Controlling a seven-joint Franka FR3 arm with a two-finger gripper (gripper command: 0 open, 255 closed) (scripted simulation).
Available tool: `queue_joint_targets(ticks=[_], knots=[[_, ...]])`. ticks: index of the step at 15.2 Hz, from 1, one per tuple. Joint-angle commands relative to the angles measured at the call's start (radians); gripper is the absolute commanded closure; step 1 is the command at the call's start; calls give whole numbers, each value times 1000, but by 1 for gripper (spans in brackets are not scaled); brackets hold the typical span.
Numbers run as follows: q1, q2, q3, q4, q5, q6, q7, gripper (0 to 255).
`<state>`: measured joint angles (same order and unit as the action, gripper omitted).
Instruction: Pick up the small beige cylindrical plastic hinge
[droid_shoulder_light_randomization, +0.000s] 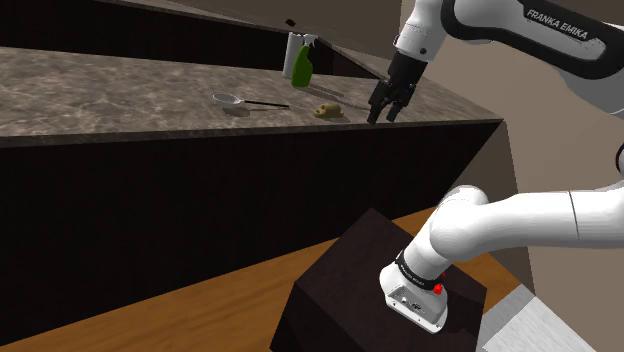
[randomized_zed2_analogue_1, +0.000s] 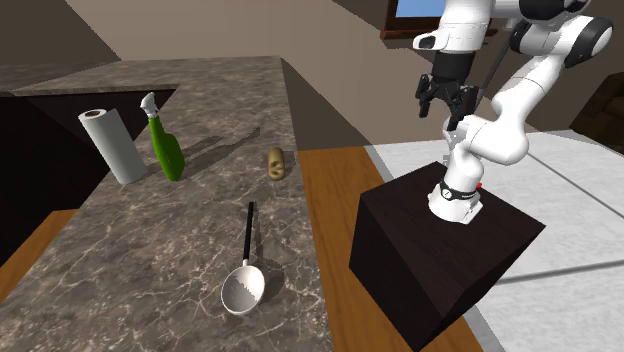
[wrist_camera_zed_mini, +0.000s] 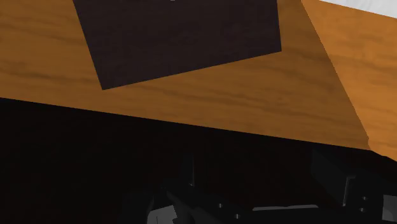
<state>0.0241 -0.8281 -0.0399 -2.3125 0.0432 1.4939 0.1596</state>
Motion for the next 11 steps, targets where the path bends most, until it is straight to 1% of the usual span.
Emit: queue_joint_targets(ticks=[1, 6, 11], knots=[[0, 0, 0, 0, 0, 0, 0, 0], [23, 55, -134, -10, -101, 61, -254, 0], [55, 159, -266, 24, -180, 137, -502, 0]])
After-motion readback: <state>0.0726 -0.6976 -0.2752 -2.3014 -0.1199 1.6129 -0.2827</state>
